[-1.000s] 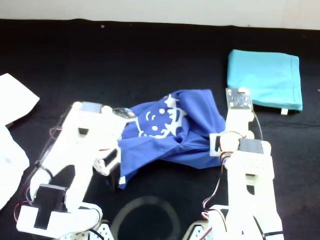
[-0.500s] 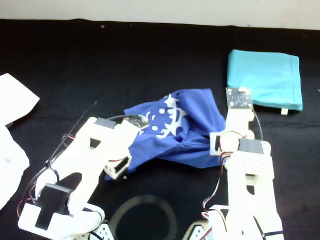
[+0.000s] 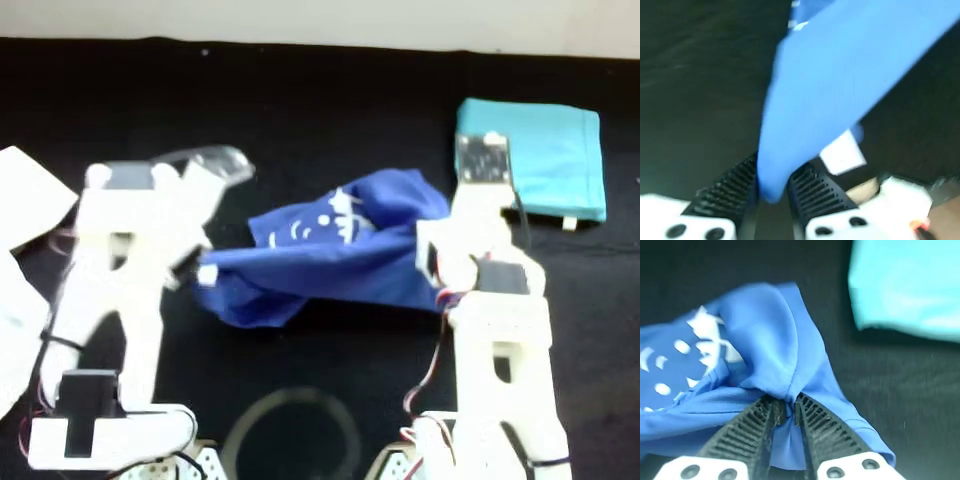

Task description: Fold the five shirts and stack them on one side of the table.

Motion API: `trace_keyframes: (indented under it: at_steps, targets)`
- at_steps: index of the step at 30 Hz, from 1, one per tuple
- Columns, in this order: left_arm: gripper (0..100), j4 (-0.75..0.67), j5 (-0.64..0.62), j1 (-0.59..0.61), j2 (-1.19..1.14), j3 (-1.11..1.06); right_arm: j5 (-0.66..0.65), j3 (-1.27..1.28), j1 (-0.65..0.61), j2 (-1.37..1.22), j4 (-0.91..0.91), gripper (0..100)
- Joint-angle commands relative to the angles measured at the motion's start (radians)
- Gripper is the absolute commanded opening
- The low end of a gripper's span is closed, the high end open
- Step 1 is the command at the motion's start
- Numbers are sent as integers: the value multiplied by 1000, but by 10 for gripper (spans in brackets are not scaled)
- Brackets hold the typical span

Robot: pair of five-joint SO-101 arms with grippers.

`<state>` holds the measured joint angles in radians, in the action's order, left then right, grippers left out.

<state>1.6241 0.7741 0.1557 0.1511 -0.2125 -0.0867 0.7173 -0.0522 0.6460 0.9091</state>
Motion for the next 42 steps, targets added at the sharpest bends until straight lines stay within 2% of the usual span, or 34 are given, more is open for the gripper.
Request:
trace_keyframes:
  at_steps: [1, 5, 10, 13, 19, 26, 31, 35, 37, 39, 42]
  targets:
    - [9, 133, 135, 53, 24, 223, 9, -205, -18, -54, 91, 6]
    - [9, 137, 193, 77, 24, 251, 9, -297, -16, -84, 150, 6]
    - [9, 137, 169, 48, 24, 186, 9, -180, 5, -82, 162, 6]
    - [9, 98, 52, -18, 24, 87, 9, -59, 44, -82, 87, 6]
    - [9, -150, -270, -136, 35, -179, 8, 189, 197, -81, -87, 6]
    - [12, -285, -433, -351, 31, -358, 0, 245, 377, -82, -140, 6]
    - [44, -272, -434, -449, 27, -381, 0, 245, 355, -82, -140, 6]
    - [210, -140, -433, -447, 36, -325, 0, 248, 320, -82, -140, 6]
    - [261, -95, -434, -447, 36, -291, 0, 251, 297, -82, -140, 6]
    - [248, -103, -471, -447, 36, -269, 0, 251, 275, -82, -140, 6]
    - [239, -189, -529, -456, 24, -278, 2, 251, 249, -82, -139, 6]
